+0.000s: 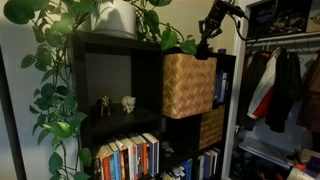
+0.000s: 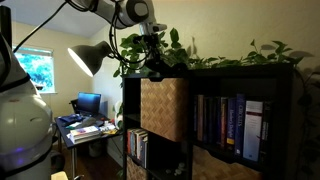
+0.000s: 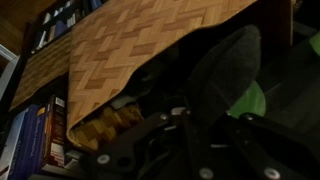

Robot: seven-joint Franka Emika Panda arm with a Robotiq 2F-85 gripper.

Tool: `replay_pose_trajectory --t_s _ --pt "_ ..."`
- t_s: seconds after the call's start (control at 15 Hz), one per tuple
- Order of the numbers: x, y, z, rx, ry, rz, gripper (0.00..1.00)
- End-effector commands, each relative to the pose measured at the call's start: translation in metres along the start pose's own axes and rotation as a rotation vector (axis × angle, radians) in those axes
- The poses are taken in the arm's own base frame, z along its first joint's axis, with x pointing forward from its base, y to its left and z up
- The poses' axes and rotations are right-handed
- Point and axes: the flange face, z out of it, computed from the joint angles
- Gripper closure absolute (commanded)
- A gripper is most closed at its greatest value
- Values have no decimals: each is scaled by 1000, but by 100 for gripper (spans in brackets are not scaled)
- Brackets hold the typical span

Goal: Open the top middle section of the cupboard, put a sock inside it then close it

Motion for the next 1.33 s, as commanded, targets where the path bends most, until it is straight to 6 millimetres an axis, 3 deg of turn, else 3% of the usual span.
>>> replay_pose_trajectory --t_s 0.0,0.47,0.53,0.67,1.27 --pt "10 16 25 17 5 33 93" --pt "16 19 60 40 43 28 93" --pt "14 17 62 42 41 20 67" --pt "11 15 59 40 51 -1 66" --pt "-2 -2 22 59 95 -73 9"
